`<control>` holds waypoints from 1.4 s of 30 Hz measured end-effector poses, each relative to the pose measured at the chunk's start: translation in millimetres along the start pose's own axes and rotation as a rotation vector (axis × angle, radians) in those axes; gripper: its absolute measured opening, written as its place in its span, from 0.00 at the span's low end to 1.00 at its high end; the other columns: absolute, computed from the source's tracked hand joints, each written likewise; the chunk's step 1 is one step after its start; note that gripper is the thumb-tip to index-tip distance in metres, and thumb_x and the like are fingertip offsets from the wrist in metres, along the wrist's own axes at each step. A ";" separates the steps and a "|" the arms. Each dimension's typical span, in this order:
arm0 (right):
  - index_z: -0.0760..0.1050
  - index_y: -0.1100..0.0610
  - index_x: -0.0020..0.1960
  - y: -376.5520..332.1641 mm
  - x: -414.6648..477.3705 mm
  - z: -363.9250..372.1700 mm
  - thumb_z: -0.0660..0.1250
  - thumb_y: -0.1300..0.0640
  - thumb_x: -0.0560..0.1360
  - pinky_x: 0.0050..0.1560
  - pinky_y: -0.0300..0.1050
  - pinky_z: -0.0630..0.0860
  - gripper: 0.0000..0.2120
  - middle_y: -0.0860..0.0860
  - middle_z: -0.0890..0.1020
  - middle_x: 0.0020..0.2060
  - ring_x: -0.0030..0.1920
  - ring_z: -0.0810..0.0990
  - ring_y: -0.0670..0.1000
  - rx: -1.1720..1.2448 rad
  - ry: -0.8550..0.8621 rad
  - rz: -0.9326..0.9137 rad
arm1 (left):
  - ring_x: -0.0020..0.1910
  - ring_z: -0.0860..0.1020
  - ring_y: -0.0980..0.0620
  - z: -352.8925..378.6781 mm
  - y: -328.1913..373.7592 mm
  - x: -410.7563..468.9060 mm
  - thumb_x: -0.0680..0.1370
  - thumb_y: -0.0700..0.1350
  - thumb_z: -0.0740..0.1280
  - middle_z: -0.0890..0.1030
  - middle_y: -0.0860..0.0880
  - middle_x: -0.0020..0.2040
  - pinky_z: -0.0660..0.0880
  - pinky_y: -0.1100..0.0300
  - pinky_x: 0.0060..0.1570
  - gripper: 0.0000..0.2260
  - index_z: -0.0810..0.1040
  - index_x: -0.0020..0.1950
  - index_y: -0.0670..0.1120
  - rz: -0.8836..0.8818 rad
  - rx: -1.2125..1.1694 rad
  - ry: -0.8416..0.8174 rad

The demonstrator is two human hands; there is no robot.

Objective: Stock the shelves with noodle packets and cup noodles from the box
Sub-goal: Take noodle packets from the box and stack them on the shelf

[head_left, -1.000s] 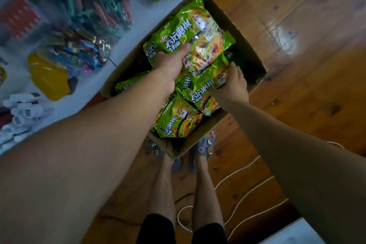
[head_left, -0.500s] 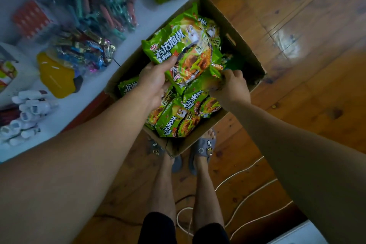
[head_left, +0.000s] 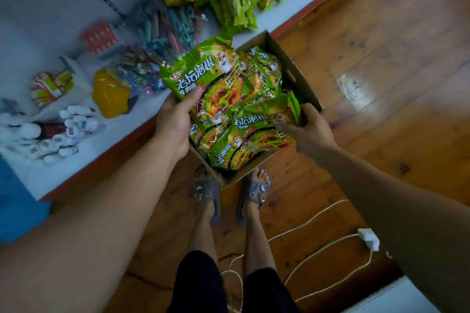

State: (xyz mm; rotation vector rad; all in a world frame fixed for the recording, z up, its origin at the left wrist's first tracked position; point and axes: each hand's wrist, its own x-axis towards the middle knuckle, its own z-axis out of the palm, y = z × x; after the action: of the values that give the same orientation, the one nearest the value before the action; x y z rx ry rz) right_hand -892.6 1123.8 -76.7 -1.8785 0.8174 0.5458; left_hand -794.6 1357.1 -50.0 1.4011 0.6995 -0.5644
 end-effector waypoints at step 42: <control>0.75 0.52 0.60 -526.6 -512.7 136.5 0.70 0.56 0.75 0.46 0.53 0.81 0.14 0.54 0.85 0.52 0.51 0.85 0.56 0.593 -0.577 -1.000 | 0.23 0.77 0.58 -380.2 355.9 -472.7 0.83 0.51 0.58 0.79 0.53 0.26 0.71 0.67 0.25 0.12 0.77 0.47 0.48 0.859 -0.249 -0.029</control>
State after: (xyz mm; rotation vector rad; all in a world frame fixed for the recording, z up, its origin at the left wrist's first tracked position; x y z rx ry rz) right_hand -850.6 1557.3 530.8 -1.2388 -0.3461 0.1420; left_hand -899.1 1747.0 525.9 1.3037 0.0914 0.1765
